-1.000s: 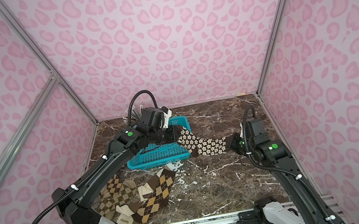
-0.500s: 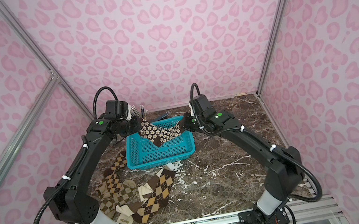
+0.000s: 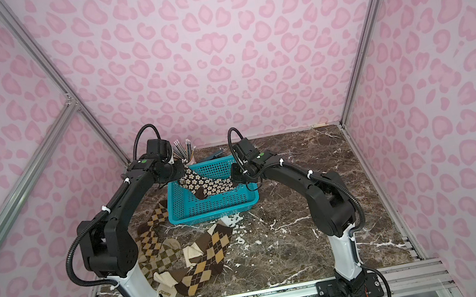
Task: Place the socks together as a pair
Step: Place a pair of socks in the bin.
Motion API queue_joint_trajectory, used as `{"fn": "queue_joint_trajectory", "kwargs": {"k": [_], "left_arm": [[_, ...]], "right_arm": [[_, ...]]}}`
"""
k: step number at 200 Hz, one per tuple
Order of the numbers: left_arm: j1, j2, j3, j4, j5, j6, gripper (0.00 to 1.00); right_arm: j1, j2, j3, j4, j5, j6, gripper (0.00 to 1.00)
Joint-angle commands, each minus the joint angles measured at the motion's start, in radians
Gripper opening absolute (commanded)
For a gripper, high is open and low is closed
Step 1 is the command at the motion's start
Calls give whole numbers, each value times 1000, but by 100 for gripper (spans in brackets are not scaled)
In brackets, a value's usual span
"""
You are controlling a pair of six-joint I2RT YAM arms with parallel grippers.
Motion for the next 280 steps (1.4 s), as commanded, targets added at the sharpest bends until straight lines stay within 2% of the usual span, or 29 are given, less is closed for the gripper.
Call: {"fn": "queue_joint_trajectory", "kwargs": {"k": [1,14,36,48,53,60,87,107,123,145,178,197,222,258,263,280], "left_arm": [[1,23,0,99,-22,18,4],[1,34,2,103,-16,20,7],[1,45,-5,101,-17,23,22],[1,39,-18,104,-14,23,33],[1,35,-22,105,-14,21,42],[0,30,-27,109,-11,18,50],[1,9,-8,93,11,0,64],[-1,-26,24,70,20,-24,67],[-11,-67,46,49,19,-37,67],[-48,-126,60,8,12,-36,67],[-121,-245,-21,-18,-13,-42,67],[-141,-331,-110,-11,9,-69,67],[-166,-443,-200,-43,16,-87,67],[-257,-577,-307,-114,12,-100,67],[-271,-591,-335,-119,16,-107,67],[-314,-628,-409,-118,54,-146,67]], "right_arm": [[-8,22,-3,6,40,-33,0],[-10,26,-11,2,58,-42,0],[-18,19,-43,12,78,-43,0],[-21,14,-58,18,82,-44,0],[-22,12,-62,17,84,-45,0],[-21,11,-67,20,87,-48,0],[-21,-1,-80,23,89,-46,0],[-21,-11,-80,18,81,-40,10],[-21,-29,-78,9,73,-26,27],[-17,-65,-87,2,74,-10,44],[-20,-126,-99,-34,86,-3,65],[-19,-175,-110,-31,80,3,72],[-19,-257,-113,-32,82,-2,76],[-19,-435,-188,-55,92,-22,82],[-19,-470,-210,-55,91,-22,89],[-15,-594,-307,-59,95,-11,97]]}}
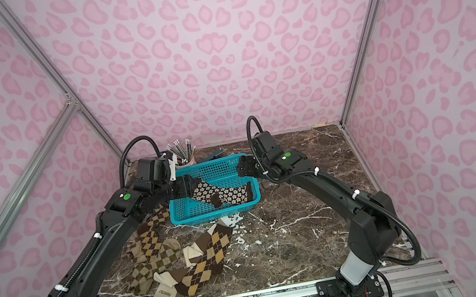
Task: Place the socks together as a pair
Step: Place a pair of socks in the bin, then adjust the sock at the center of the board.
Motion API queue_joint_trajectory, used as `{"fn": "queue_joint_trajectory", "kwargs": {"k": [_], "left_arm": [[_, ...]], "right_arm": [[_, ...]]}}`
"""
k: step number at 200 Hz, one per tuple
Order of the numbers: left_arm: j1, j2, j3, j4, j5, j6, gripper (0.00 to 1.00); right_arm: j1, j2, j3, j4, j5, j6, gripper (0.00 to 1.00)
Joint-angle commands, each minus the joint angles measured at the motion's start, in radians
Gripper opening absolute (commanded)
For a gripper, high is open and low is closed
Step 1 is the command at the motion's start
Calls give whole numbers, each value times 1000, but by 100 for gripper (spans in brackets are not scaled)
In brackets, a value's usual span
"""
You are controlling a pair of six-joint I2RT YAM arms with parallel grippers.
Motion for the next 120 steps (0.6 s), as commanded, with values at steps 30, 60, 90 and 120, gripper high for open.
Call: {"fn": "queue_joint_trajectory", "kwargs": {"k": [30,60,90,120], "left_arm": [[-116,-67,-193,-4,72,-92,64],[-201,-75,-210,-12,66,-132,57],[-323,-44,-220,4,51,-209,50],[-443,38,-255,53,23,-306,47]], "right_arm": [[7,-344,-292,-21,22,54,100],[6,-499,-451,26,-8,108,100],[-5,-523,-469,-9,-13,104,100],[-39,-510,-446,-60,-56,44,100]]}}
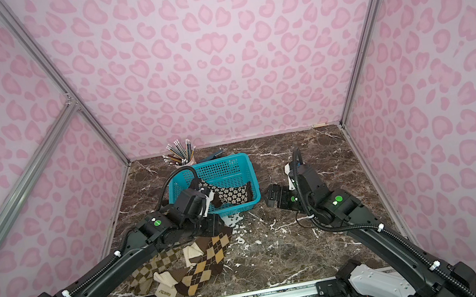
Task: Place the socks together as a pair
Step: Adjust the sock at the center of the board.
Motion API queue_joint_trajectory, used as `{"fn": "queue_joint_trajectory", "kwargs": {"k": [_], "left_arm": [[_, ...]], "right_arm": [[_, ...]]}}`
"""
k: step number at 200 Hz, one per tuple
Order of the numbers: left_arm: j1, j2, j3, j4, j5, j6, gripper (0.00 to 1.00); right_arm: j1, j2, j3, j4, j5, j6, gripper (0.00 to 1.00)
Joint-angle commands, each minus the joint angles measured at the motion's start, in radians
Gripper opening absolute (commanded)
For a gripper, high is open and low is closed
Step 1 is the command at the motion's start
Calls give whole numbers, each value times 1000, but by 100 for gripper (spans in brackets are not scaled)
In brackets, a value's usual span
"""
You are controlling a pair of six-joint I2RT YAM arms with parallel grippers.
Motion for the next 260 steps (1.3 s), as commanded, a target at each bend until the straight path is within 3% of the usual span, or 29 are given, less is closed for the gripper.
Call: {"fn": "queue_joint_trajectory", "kwargs": {"k": [1,32,86,134,170,184,201,260], "left_arm": [[-61,54,-18,60,-31,-105,47],[-120,177,-32,90,-94,-170,46],[-115,359,-28,126,-260,-190,40],[-85,491,2,172,-316,-141,37],[-52,529,-6,219,-332,-97,25],[-59,537,-1,224,-325,-79,17],[-95,518,7,224,-324,-62,9],[-329,542,118,231,-279,-37,8]], "right_arm": [[-28,5,23,-34,-44,-47,100],[-82,-42,17,-72,-97,-87,100],[-131,-164,-72,-93,-162,-86,100],[-138,-229,-112,-106,-169,-65,100],[-142,-260,-141,-109,-171,-48,99],[-140,-263,-149,-115,-166,-48,100],[-149,-274,-159,-123,-156,-44,100],[-274,-348,-243,-165,-225,-37,100]]}}
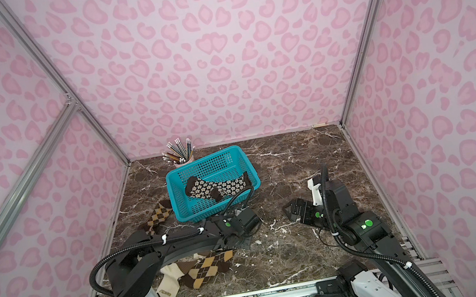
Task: Place the socks together as a pair
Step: Adjust the sock at the center of the board.
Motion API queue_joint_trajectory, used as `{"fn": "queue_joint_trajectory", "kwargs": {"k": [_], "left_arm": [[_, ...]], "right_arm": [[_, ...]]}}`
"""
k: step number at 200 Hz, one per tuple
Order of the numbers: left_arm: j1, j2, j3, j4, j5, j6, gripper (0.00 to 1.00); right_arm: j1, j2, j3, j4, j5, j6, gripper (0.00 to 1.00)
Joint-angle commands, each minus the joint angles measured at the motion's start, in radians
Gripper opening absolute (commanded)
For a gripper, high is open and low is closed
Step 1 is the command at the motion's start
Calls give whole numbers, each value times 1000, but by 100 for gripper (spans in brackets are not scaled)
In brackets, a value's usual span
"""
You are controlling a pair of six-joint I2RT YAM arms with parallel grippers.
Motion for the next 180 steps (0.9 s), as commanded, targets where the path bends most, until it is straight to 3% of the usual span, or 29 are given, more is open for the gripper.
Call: {"fn": "queue_joint_trajectory", "kwargs": {"k": [1,40,98,122,147,180], "left_arm": [[-67,31,59,45,21,19,8],[-162,102,167,78,50,55,7],[-218,84,137,174,158,123,9],[-219,33,104,206,182,120,21],[-219,-32,94,213,178,110,49],[-180,-97,83,160,165,52,59]], "right_arm": [[-50,-25,-28,-35,-42,6,100],[-173,-27,-74,-115,-80,-31,100],[-314,7,-99,-95,-182,-113,100],[-315,24,-129,-50,-221,-113,99],[-315,37,-184,25,-284,-93,96],[-314,68,-205,4,-308,-126,91]]}}
